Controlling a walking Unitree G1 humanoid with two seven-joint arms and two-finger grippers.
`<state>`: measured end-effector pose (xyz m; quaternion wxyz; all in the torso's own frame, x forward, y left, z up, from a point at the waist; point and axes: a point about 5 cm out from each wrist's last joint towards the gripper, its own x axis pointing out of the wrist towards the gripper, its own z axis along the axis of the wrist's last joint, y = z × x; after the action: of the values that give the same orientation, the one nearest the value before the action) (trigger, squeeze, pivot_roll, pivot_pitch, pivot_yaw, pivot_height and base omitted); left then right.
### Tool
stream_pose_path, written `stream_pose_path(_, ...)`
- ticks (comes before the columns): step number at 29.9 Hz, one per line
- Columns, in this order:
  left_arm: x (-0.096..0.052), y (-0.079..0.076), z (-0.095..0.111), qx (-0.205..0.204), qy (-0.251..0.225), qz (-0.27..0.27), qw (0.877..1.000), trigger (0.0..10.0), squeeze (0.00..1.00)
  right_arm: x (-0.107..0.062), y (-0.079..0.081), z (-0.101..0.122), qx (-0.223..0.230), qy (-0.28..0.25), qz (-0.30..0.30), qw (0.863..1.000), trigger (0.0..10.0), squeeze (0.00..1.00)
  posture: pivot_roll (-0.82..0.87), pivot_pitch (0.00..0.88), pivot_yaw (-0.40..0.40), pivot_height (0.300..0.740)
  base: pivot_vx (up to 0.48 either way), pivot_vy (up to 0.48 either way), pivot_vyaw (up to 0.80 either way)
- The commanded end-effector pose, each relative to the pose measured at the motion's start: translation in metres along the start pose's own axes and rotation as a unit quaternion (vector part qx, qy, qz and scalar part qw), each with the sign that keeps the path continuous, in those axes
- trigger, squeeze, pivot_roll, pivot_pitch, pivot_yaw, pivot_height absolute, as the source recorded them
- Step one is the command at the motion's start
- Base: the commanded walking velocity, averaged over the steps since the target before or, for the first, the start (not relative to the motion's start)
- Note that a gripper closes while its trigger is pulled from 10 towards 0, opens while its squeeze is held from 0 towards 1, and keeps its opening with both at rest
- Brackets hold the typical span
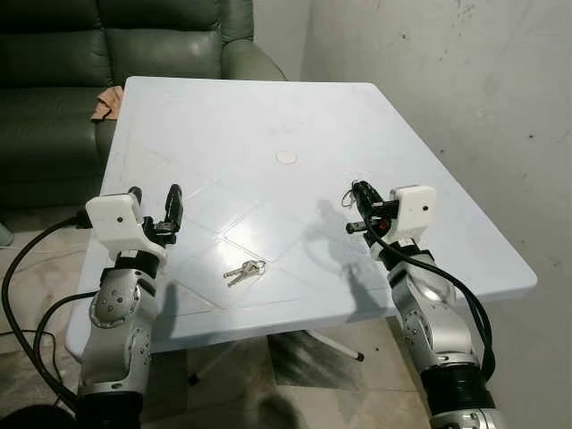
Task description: Hang keys on a hook
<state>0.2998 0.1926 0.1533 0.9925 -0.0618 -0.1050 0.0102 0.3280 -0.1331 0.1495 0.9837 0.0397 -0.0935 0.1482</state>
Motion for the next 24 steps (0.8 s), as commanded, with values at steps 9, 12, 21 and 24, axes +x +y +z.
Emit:
stream_pose_path(9,0.0009,0.0014,-0.0034,-0.013,0.019,0.019,1.0,10.0,0.0,0.0001,0.0024,-0.0002,-0.002,0.002,0.008,1.0,10.0,0.0,-0.06,0.01,-0.062,0.74,0.0,0.0,-0.75)
stream_pose_path(12,0.0011,0.0015,-0.0042,-0.016,0.026,0.02,0.999,10.0,0.0,-0.0002,0.0024,-0.0003,-0.002,0.003,0.009,1.0,10.0,0.0,-0.06,0.014,-0.063,0.74,0.0,0.0,-0.75)
stream_pose_path(21,0.0003,0.0031,-0.0041,-0.018,0.03,0.023,0.999,10.0,0.0,-0.0004,0.0025,-0.0007,-0.002,0.006,0.008,1.0,10.0,0.0,-0.06,0.027,-0.063,0.74,0.0,0.0,-0.75)
stream_pose_path(24,0.0003,0.003,-0.0045,-0.02,0.033,0.024,0.999,10.0,0.0,-0.0005,0.0024,-0.0009,-0.002,0.006,0.008,1.0,10.0,0.0,-0.06,0.027,-0.063,0.74,0.0,0.0,-0.76)
